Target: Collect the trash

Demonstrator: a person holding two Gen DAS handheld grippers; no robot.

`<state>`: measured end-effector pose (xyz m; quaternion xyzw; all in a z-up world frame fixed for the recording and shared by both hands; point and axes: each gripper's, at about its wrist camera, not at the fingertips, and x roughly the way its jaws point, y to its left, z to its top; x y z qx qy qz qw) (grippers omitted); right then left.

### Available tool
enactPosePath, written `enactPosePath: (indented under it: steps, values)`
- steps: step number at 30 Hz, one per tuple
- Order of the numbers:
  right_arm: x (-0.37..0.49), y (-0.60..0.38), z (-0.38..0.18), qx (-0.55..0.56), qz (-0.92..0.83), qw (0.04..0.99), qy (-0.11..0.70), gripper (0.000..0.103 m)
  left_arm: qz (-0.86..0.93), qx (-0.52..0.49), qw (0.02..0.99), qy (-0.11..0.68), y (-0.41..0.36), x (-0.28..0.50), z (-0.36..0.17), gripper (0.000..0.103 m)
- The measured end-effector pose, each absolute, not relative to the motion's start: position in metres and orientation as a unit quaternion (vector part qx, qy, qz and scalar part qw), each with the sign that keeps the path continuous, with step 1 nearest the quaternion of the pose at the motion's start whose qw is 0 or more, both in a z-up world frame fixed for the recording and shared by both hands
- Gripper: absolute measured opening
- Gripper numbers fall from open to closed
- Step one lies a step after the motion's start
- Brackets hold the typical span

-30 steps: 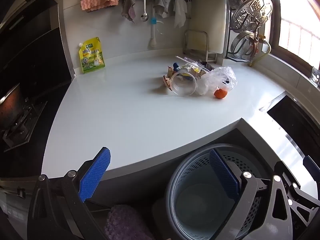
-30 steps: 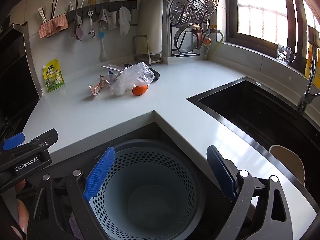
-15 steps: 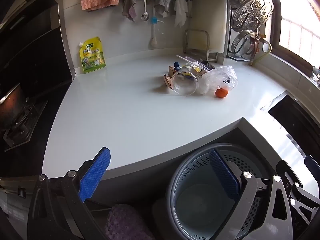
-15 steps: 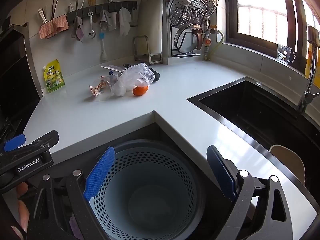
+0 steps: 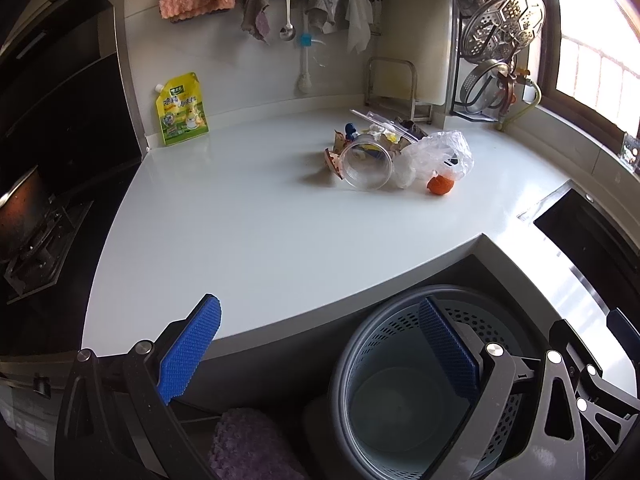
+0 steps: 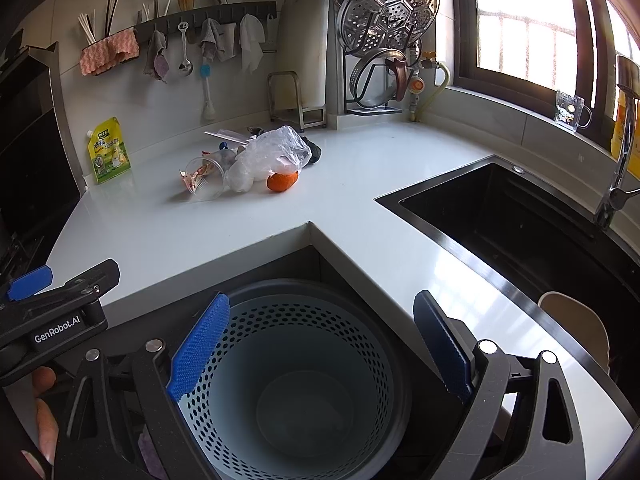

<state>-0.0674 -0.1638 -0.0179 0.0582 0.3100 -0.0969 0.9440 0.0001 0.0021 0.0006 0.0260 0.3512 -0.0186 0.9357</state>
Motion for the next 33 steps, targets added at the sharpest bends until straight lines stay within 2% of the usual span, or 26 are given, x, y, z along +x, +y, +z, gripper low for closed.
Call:
enactPosePath:
  steps: [33]
  values:
    - [-0.0682, -0.1625, -0.0178, 0.057, -0.097, 0.944, 0.31, 0.089, -0.02, 0.03, 0.937, 0.348, 0.0009, -0.001, 0.0007, 0.097]
